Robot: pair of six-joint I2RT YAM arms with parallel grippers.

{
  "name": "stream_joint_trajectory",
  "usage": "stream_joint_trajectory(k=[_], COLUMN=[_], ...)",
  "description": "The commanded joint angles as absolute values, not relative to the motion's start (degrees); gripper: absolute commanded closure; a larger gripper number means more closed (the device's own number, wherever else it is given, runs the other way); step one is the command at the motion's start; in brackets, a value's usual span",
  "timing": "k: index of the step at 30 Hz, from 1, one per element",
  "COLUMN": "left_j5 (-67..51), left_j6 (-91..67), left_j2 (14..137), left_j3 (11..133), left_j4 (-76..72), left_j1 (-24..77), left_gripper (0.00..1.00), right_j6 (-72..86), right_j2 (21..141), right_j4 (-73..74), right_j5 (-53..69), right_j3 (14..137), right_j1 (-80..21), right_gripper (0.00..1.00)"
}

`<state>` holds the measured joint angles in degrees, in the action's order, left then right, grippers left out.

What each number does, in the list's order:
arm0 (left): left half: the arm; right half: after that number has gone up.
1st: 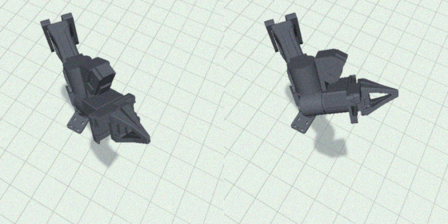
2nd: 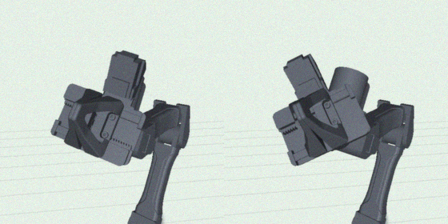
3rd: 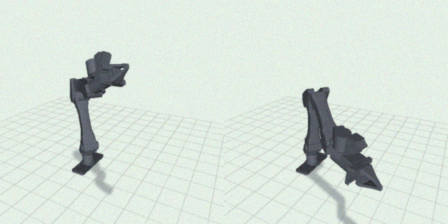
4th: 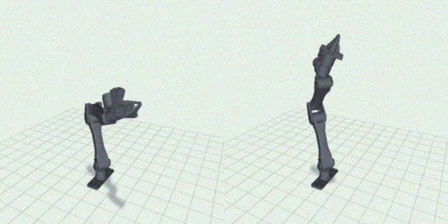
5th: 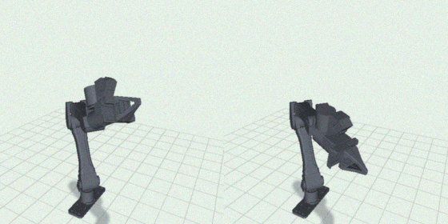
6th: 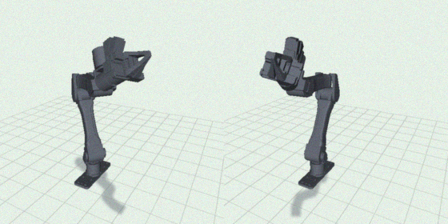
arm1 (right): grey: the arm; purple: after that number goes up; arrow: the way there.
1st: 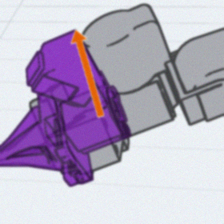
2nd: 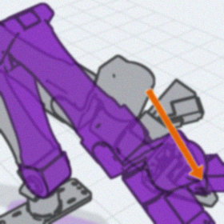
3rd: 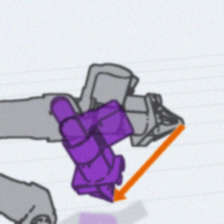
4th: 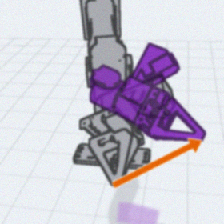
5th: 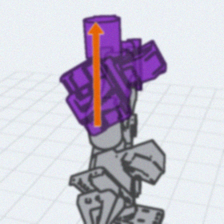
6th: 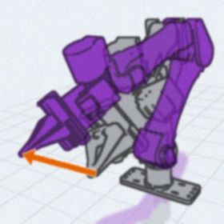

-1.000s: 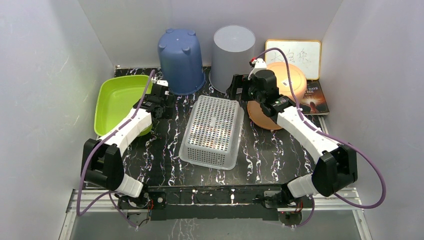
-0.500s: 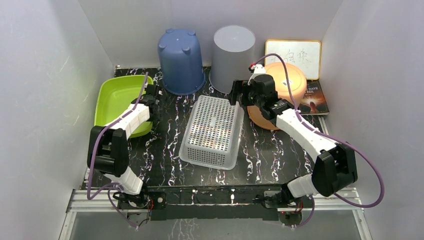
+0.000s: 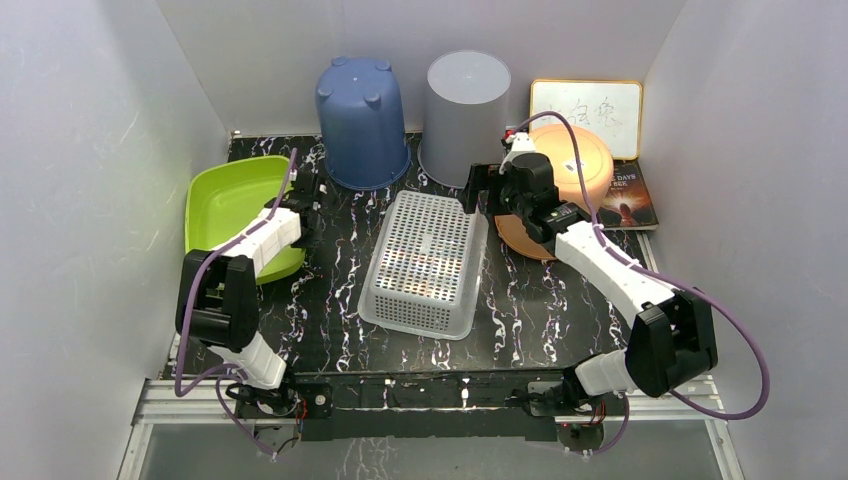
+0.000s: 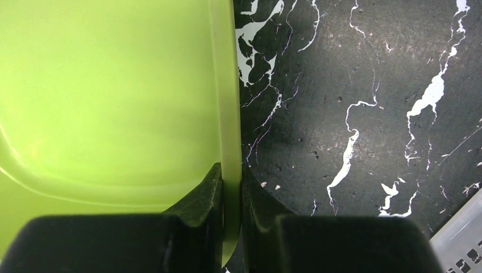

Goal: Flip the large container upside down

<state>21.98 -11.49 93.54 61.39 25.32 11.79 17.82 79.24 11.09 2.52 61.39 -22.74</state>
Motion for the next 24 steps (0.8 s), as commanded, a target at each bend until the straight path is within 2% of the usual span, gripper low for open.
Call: stream_joint_trajectory(k=[1, 6, 11, 18, 24], left_j5=[21.8, 18.81, 3.91, -9.22, -13.54], left_j6=[-12.22, -12.75, -15.94, -26.23, -37.54], left_j2=[90.9, 83.39, 71.68, 59.44, 51.87], left_j3=[60.83, 64.65, 69.46, 63.56, 55.84], left_j4=[28.59, 32.38, 32.82, 24.12, 14.43], left_j1=[12.66, 16.92, 18.45, 18.54, 18.54], left_gripper=[1.0, 1.0, 1.0, 1.0, 1.0], right_j6=[16.89, 16.91, 17.07, 17.48, 17.13], right_j2=[76.66, 76.38, 76.14, 75.74, 74.86], right_j4=[7.3, 7.45, 7.9, 8.7, 10.16], right_j5=[2.16, 1.94, 1.71, 2.09, 1.35], right_j3=[60.79, 60.3, 60.47, 60.66, 61.72], right_j1=[-22.42, -22.41, -22.32, -22.15, -22.15], right_gripper=[0.02, 0.02, 0.02, 0.02, 0.02])
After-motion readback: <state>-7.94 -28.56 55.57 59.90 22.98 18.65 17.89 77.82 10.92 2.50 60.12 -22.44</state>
